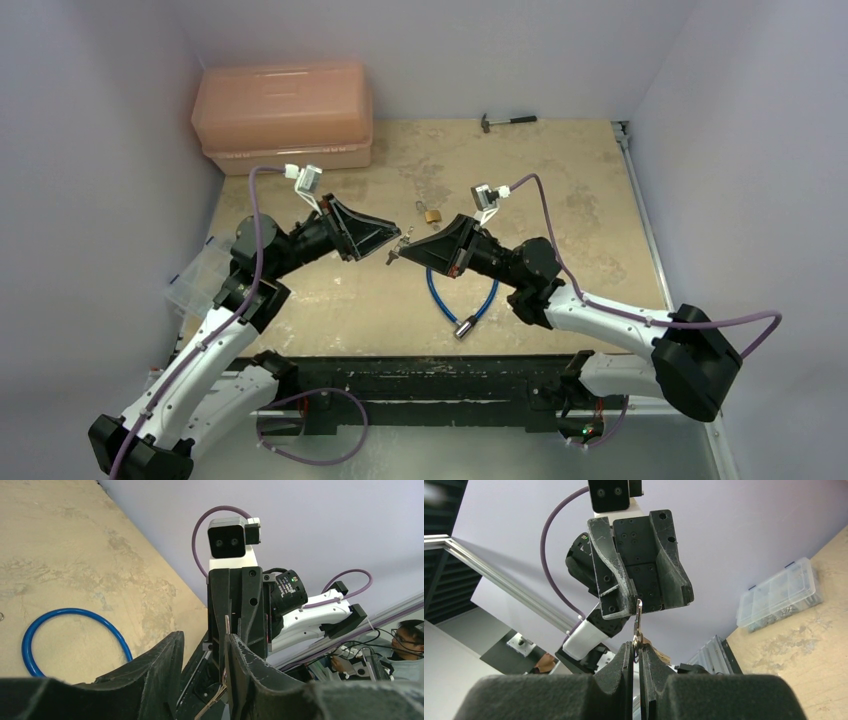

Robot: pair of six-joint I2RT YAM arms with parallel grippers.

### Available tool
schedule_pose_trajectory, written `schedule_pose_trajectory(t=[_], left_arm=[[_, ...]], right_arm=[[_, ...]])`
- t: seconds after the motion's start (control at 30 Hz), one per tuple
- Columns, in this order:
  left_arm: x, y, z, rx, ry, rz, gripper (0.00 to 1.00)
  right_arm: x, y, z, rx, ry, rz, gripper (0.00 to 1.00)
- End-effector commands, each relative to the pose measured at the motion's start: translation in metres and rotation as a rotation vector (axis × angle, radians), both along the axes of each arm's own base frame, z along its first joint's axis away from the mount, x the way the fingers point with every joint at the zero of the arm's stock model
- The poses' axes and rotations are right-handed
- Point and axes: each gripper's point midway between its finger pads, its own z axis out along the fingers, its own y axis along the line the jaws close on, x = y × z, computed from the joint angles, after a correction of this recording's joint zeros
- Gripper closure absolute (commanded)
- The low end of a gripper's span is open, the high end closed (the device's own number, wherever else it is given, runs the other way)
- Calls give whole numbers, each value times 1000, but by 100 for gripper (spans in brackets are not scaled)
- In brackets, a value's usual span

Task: Unlock with the key

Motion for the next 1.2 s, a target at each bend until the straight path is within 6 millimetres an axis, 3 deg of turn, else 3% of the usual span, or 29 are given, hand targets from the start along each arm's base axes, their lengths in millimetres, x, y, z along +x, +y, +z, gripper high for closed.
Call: schedule_pose_trajectory(t=[0.0,0.5,0.87,1.03,1.17], left_arm=[[-6,2,22,-15,-80,-3,63],[-15,0,22,-9,-88,-47,71],[-13,7,31,-20,-84,5,61],[-16,7,39,-43,-102,-2,51],[-18,8,42,-42,-110,-7,50]], right_arm=[[2,-1,15,29,-35,-21,100],[5,6,29,33,-72,-20,100],[4,2,11,0,-45,-29,100],[5,2,13,1,-47,-33,100],[6,3,16,3,-52,-30,100]])
